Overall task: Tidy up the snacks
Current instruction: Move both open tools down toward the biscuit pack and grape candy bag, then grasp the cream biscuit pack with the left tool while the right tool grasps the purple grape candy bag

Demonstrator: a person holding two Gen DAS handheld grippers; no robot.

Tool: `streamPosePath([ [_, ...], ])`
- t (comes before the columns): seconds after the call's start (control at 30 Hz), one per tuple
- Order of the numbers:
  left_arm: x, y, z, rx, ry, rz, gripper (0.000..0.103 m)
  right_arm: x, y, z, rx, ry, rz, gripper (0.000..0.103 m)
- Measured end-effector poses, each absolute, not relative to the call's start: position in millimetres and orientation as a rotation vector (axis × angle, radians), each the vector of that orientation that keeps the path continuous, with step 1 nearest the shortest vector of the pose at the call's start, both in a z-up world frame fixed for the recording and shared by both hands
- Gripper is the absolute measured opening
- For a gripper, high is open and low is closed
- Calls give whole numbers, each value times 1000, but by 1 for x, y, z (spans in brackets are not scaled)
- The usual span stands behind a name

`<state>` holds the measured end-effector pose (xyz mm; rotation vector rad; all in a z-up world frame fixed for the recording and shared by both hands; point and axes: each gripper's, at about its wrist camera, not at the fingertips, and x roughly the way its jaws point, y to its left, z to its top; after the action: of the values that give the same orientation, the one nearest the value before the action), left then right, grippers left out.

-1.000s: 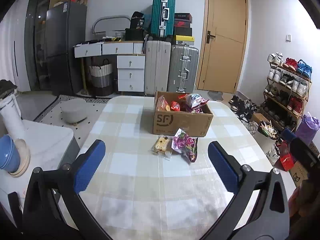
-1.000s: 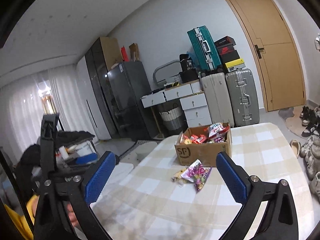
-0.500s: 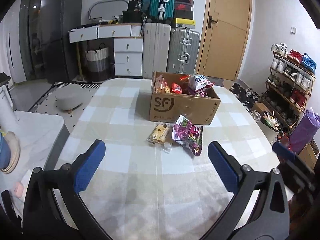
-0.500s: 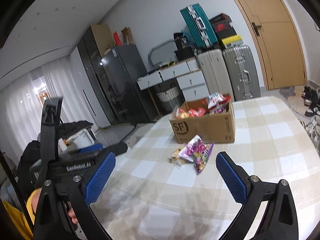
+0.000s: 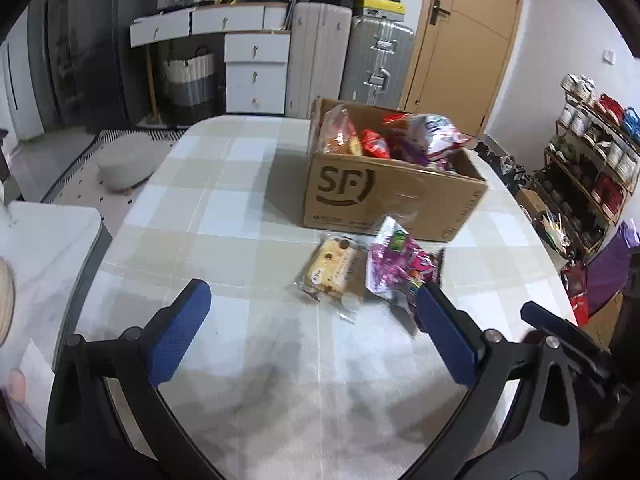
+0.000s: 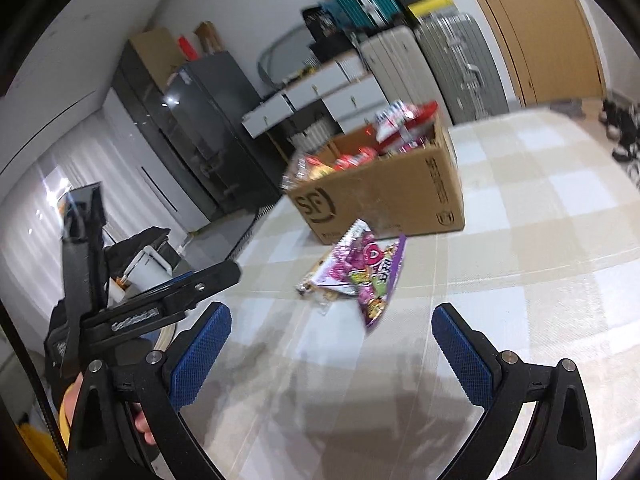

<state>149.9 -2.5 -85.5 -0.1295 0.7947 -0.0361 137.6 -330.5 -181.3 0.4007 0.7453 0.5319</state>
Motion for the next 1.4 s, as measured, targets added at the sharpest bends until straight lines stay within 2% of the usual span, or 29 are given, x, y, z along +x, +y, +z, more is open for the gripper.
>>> streamPosePath([
  [0.33, 181, 34, -124, -179, 859, 14, 102, 234, -302, -221, 467, 949, 524, 102],
  [0.53, 185, 58, -146, -217, 909, 44, 102, 262, -281, -234, 340, 963, 463, 102],
  [0.6, 186, 65, -151, -231, 918, 51, 102, 268, -276, -242, 309, 983, 447, 100],
  [0.63, 186, 66, -152, -235, 920, 53, 102, 268, -272, -241, 267, 957, 441, 92],
  [0.7, 186, 68, -154, -238, 922, 55, 102, 269, -265, -242, 237, 960, 458, 86],
  [0.77, 186, 69, -155, -236, 927, 55, 102, 269, -258, -242, 217, 948, 495, 68],
  [0.8, 187, 70, -156, -234, 930, 56, 102, 269, -254, -243, 211, 955, 515, 63],
  [0.93, 183, 75, -153, -247, 931, 78, 102, 264, -249, -243, 169, 931, 518, 61],
  [1.2, 180, 65, -154, -187, 953, 120, 102, 254, -267, -242, 267, 886, 564, 61],
  [1.4, 183, 49, -150, -131, 965, 113, 102, 228, -267, -223, 102, 788, 478, 61],
])
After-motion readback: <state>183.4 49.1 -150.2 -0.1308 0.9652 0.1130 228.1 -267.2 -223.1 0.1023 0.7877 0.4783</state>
